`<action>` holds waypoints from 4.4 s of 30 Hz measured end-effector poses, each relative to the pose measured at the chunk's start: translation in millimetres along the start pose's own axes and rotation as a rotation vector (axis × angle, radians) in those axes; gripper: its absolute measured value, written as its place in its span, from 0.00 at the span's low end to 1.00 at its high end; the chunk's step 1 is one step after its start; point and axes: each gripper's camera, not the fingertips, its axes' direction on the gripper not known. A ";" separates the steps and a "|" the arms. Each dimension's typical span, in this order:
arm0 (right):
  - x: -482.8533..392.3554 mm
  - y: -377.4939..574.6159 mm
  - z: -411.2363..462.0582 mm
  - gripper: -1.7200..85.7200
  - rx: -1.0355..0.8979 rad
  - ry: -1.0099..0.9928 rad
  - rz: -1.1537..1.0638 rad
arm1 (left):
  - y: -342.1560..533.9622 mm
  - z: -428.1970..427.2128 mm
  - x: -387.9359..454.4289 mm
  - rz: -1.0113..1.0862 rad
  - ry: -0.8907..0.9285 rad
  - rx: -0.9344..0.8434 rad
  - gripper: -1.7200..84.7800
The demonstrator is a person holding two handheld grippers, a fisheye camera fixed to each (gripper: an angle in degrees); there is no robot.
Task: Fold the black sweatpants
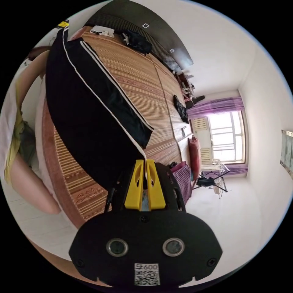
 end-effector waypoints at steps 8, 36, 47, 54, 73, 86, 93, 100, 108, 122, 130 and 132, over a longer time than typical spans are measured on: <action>46.1 -157.1 171.1 0.01 -0.187 -0.142 0.085 | -132.7 147.1 -73.6 -0.069 0.236 -0.119 0.04; 209.9 -306.0 366.8 0.01 -0.307 -0.581 0.450 | -271.2 157.4 -140.5 -0.348 0.543 0.040 0.05; 208.3 -334.9 331.3 0.02 -0.251 -0.152 0.642 | -279.4 72.1 -194.3 -0.609 0.367 0.114 0.03; 64.8 -369.9 364.1 0.01 -0.336 -0.229 0.249 | -353.3 29.1 -84.3 -0.356 0.524 -0.085 0.02; -103.0 -36.6 132.6 0.01 -0.736 -0.108 0.305 | -393.0 39.0 -66.7 -0.193 0.760 0.248 0.04; -54.1 37.3 -23.6 0.02 -0.102 -0.176 0.997 | -409.4 131.8 -190.8 -0.641 0.972 0.168 0.15; -80.6 58.0 -21.3 0.02 -0.246 -0.165 0.930 | -453.7 120.9 -219.9 -0.609 1.087 0.212 0.05; -64.3 85.3 -42.2 0.05 -0.224 -0.185 0.990 | -499.1 178.9 -213.9 -0.529 0.837 -0.111 0.04; -51.5 129.8 -64.7 0.06 -0.179 -0.223 1.116 | -463.1 228.0 -235.7 -0.668 0.918 -0.041 0.05; -56.1 -19.2 -85.1 0.04 0.321 -0.619 0.904 | -453.6 252.9 -261.9 -0.648 0.838 -0.014 0.04; -81.9 -130.7 -48.7 0.09 0.335 -0.584 0.584 | -393.0 281.9 -281.0 -0.752 0.904 0.067 0.05; -85.0 -138.8 -31.2 0.07 0.289 -0.636 0.522 | -376.8 284.1 -283.6 -0.759 0.904 0.103 0.05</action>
